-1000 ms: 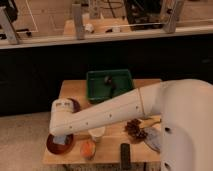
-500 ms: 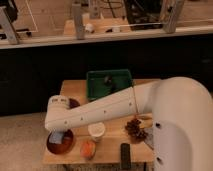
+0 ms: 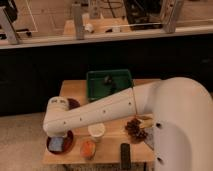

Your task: Wipe red bowl with sponge

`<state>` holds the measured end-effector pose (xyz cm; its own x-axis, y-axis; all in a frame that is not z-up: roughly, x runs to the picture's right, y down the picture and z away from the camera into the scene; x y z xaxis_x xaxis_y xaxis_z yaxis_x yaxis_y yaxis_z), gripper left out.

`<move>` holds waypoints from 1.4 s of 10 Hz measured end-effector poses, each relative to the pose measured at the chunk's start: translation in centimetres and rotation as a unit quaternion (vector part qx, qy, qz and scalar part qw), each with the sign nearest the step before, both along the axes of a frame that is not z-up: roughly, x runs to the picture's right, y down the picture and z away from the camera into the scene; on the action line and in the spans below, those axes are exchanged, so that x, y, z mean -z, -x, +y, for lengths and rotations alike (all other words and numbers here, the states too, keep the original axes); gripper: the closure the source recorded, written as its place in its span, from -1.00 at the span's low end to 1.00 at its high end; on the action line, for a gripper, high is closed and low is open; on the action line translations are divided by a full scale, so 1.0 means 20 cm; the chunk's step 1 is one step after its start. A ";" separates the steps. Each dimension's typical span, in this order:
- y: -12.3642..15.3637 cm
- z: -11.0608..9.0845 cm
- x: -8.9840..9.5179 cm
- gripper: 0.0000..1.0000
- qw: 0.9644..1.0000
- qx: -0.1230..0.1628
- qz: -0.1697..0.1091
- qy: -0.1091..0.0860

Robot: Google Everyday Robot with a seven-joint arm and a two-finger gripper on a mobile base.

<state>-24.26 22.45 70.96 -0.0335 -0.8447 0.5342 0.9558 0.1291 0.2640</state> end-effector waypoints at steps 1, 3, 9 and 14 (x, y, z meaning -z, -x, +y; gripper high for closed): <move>-0.02 0.03 0.03 1.00 1.000 0.001 0.003 0.009; -0.08 0.05 0.07 1.00 1.000 0.001 0.017 0.016; -0.24 -0.11 -0.07 1.00 0.997 -0.026 0.069 0.007; -0.07 -0.15 -0.12 1.00 0.999 -0.005 0.043 0.002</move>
